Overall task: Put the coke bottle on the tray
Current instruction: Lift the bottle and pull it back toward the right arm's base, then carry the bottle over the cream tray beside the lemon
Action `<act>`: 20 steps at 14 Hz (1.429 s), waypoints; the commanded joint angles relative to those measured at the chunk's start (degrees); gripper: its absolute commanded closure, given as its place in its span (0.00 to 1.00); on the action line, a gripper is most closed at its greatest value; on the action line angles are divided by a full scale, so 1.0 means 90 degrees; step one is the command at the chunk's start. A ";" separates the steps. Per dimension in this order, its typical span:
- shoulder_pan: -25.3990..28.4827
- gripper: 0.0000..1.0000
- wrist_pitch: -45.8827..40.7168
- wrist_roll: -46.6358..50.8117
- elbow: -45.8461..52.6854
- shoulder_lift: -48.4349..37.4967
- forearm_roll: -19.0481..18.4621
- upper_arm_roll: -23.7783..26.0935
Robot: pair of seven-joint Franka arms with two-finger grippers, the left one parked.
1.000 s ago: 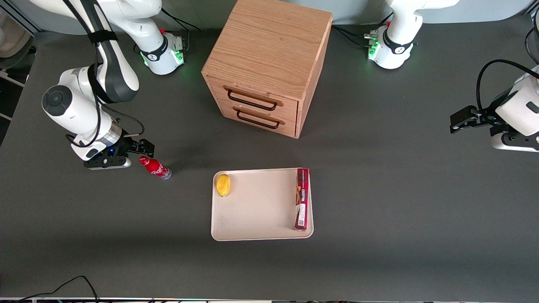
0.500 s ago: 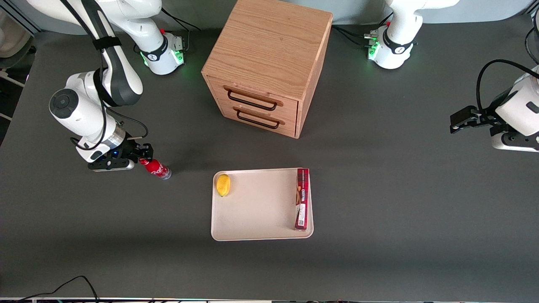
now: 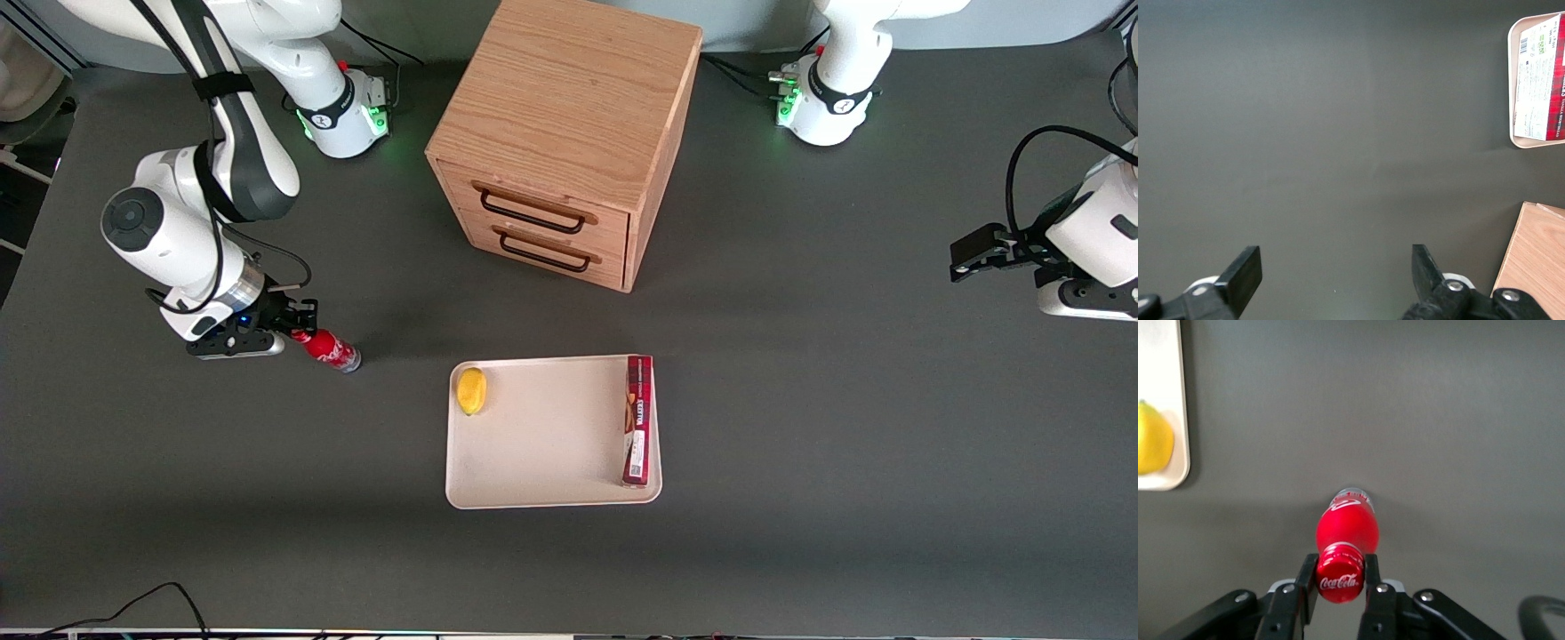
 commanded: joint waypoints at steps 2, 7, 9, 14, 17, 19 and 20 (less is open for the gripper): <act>-0.0144 1.00 -0.2211 0.0120 0.1361 -0.0594 0.0112 0.0057; -0.0290 1.00 -0.4598 0.0120 0.3521 -0.0458 0.0132 0.0047; -0.0232 1.00 -0.4687 0.0391 0.4058 -0.0177 0.0141 0.0057; 0.0361 1.00 -0.5556 0.2108 0.6713 0.1951 0.0054 0.0243; 0.1006 1.00 -0.5499 0.3009 0.7564 0.2733 0.0044 0.0156; 0.1291 1.00 -0.5217 0.3428 0.7927 0.3231 0.0034 0.0135; 0.1417 1.00 -0.4877 0.3614 0.7957 0.3456 0.0015 0.0126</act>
